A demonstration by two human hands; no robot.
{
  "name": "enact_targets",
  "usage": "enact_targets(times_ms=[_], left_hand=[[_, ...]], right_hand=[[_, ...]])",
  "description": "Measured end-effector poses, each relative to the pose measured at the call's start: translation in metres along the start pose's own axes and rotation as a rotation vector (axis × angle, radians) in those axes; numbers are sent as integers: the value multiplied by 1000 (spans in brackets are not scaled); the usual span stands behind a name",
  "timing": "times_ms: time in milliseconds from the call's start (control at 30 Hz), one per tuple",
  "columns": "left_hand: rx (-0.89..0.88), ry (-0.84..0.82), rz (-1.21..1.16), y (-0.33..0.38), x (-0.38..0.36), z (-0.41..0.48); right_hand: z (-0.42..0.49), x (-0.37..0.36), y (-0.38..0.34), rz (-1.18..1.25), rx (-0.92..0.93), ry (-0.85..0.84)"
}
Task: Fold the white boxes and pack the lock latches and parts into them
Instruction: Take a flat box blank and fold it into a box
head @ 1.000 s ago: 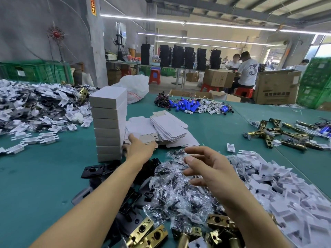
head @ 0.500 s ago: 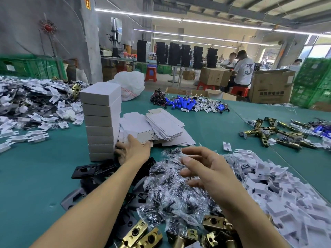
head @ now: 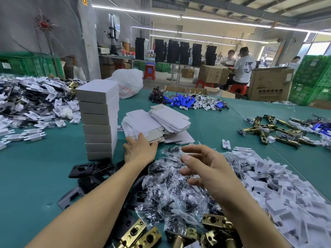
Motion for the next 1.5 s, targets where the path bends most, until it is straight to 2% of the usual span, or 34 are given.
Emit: enact_targets(times_ms=[133,500,867,967,1033,1100,1233,1300,1400,1500], left_hand=[[-16,-31,-38,0,2,5],[75,-71,-342,-9,6,24],[-103,-105,-9,12,-9,16],[-108,-17,70,16,-4,15],[-167,89,142,27,6,15],[-264,124,196,44,8,18],[-379,-12,348,61,-11,21],[-404,3,412,60,-18,17],[-453,121,537,68,-11,10],[-470,144,629,76,-6,5]], right_hand=[[0,1,0,-2,-3,5],[-1,8,-3,4,1,29],[-2,6,-1,-43,-20,45],[-2,9,0,-74,-26,59],[-1,11,3,-148,-37,71],[0,14,8,-273,-50,95],[-1,15,17,-675,-61,66],[-1,14,24,-807,-91,24],[-1,13,28,-866,-93,-4],[0,13,28,-877,-88,-7]])
Point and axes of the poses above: each hand's wrist, its own z-axis towards the middle knuckle, its own x-axis out of the back of the hand, y = z × x, the point moved 10 cm from there along z, towards the middle knuckle, and after that the axes turned 4 degrees about z, right-handed, at the moved point
